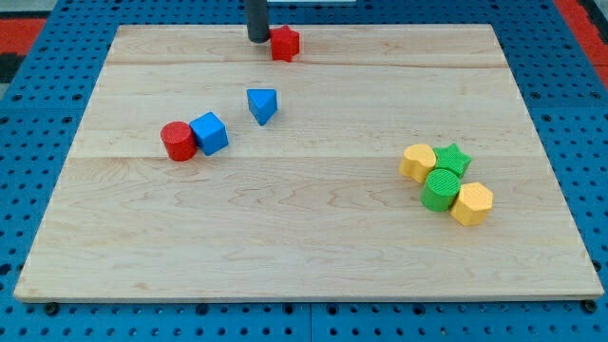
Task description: Nudge the red star a bit up
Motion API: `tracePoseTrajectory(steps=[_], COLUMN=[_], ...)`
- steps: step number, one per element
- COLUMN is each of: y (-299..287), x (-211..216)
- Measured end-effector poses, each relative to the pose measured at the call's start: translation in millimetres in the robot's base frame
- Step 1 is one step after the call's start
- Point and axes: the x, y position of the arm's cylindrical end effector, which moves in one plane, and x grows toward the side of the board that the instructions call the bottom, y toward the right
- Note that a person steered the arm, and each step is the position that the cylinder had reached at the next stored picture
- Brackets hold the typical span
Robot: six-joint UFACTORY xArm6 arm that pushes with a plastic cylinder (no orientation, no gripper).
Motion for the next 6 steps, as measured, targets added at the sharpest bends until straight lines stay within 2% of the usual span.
tracePoseTrajectory(steps=[3,5,6], y=[-30.2,-5.0,26.5], x=[16.7,46.0,44.5])
